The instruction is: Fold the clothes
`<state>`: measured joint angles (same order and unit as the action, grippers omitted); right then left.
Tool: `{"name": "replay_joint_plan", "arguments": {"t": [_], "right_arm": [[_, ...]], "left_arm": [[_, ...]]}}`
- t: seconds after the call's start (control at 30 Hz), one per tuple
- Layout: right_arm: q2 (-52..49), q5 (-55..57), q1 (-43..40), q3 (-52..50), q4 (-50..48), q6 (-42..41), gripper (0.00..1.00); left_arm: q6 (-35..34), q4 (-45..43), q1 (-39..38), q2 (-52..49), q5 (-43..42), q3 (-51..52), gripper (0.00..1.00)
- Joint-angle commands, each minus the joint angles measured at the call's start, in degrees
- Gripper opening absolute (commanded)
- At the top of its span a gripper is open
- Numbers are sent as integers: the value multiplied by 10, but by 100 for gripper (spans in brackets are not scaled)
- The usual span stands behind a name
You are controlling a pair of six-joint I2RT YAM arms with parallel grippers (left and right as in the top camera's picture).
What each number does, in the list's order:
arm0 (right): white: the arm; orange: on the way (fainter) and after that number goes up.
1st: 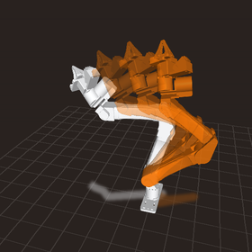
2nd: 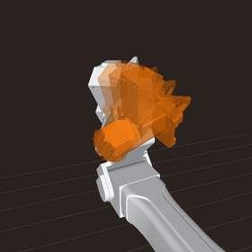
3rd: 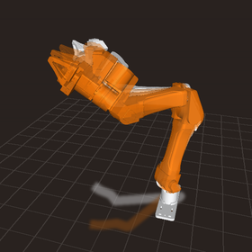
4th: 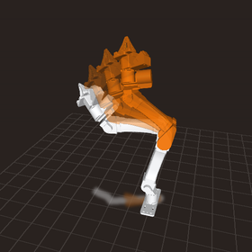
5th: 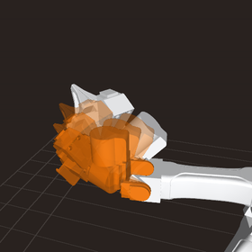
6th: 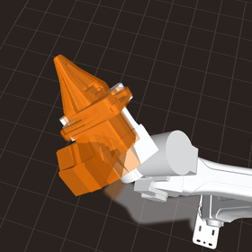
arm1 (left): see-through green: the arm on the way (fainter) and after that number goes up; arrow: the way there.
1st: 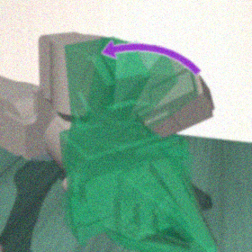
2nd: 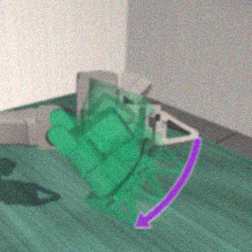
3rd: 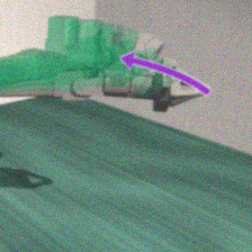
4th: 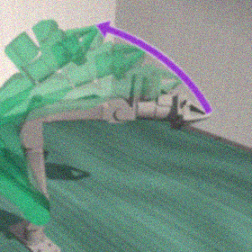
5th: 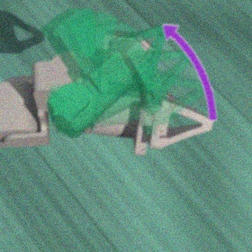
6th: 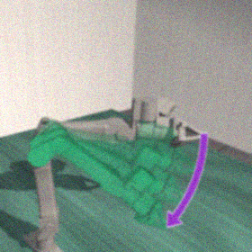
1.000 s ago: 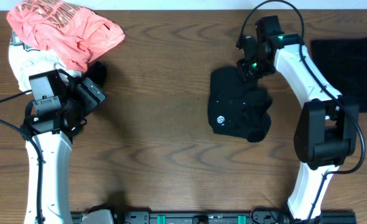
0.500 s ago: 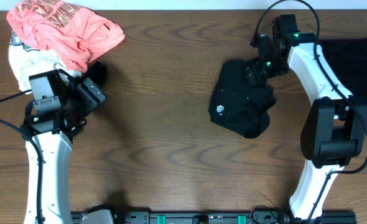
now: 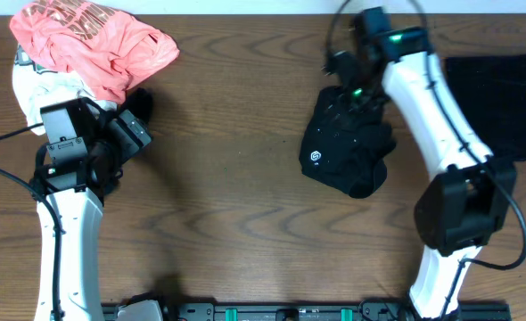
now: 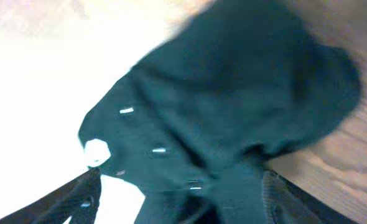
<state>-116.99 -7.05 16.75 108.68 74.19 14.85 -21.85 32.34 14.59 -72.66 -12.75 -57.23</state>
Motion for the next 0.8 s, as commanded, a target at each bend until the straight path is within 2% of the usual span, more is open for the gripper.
{"name": "replay_joint_plan", "arguments": {"t": [0.0,0.17,0.3,0.7,0.73,0.77], "right_arm": [[10,69,42,-8,12,6,72],[10,123,87,-25,35,-21,63],[10,133,104,-37,52,-73,58],[10,170,146,-129,75,-364,54],[11,207,151,-147,80,-415,53],[11,221,152,-151,84,-432,53]], "left_arm": [[21,-9,8,-3,18,-6,98],[21,-21,32,-3,19,-6,98],[21,-22,50,-3,19,-6,98],[21,-19,54,-3,19,-6,98],[21,-17,54,-3,19,-6,98],[21,-17,54,-3,19,-6,98]]}}
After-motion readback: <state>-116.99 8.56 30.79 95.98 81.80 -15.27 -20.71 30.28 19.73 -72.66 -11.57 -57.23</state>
